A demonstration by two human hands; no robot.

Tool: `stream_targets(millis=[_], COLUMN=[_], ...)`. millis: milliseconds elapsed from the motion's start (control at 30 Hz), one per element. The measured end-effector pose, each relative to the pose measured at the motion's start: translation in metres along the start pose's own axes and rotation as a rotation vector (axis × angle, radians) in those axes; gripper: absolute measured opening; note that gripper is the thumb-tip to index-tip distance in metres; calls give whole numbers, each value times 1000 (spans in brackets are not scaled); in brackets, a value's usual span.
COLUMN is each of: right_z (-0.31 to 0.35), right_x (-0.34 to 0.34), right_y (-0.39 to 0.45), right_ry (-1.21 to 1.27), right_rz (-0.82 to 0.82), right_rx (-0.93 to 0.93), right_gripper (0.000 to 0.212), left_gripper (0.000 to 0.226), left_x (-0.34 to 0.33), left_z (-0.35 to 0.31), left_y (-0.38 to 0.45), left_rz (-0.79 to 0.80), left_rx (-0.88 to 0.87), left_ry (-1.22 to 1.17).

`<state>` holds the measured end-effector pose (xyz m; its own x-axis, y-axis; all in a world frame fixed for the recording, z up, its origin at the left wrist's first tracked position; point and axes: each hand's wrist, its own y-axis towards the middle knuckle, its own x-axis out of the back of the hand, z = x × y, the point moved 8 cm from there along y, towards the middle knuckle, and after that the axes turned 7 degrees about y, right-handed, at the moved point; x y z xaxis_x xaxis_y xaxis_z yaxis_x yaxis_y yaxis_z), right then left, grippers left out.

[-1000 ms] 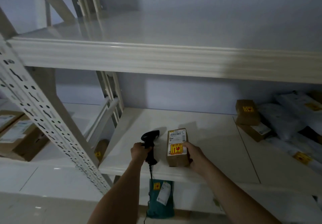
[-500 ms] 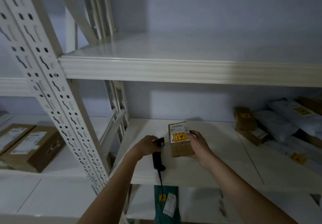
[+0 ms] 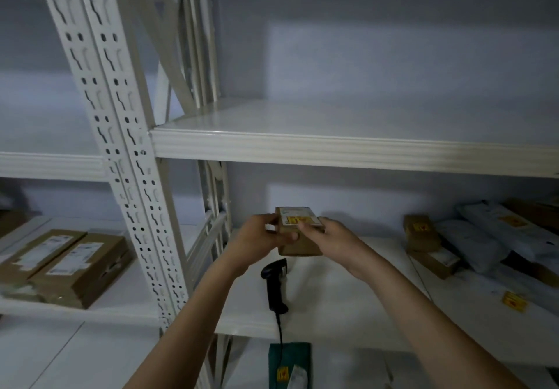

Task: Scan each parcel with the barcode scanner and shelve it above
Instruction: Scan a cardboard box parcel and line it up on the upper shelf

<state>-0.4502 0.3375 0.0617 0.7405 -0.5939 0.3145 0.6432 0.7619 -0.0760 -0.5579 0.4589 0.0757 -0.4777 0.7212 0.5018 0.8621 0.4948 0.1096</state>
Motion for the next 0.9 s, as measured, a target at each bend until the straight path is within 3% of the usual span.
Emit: stream_targets(millis=[100, 167, 233, 367, 567, 733, 900], right_z=[20, 35, 56, 102, 167, 209, 247], right_x=[12, 24, 32, 44, 55, 54, 58], right_y=[-18, -29, -41, -66, -102, -123, -114], right_ry=[-136, -200, -200, -264, -200, -224, -253], right_rz=[27, -41, -100, -134, -172, -152, -294], right_rx=[40, 73, 142, 259, 380, 468, 654], right_gripper=[75, 87, 71, 41, 35, 34, 40], left_gripper=[23, 41, 50, 36, 17, 16, 22], left_x=[13, 21, 22, 38, 77, 104, 129], left_z=[-23, -37, -53, -103, -173, -210, -236], left_y=[-13, -20, -27, -45, -74, -99, -89], left_rz=[-53, -101, -97, -148, -252, -328, -513], left_rx=[-34, -31, -18, -109, -247, -301, -409], left_ry=[55, 106, 162, 180, 251, 383, 415])
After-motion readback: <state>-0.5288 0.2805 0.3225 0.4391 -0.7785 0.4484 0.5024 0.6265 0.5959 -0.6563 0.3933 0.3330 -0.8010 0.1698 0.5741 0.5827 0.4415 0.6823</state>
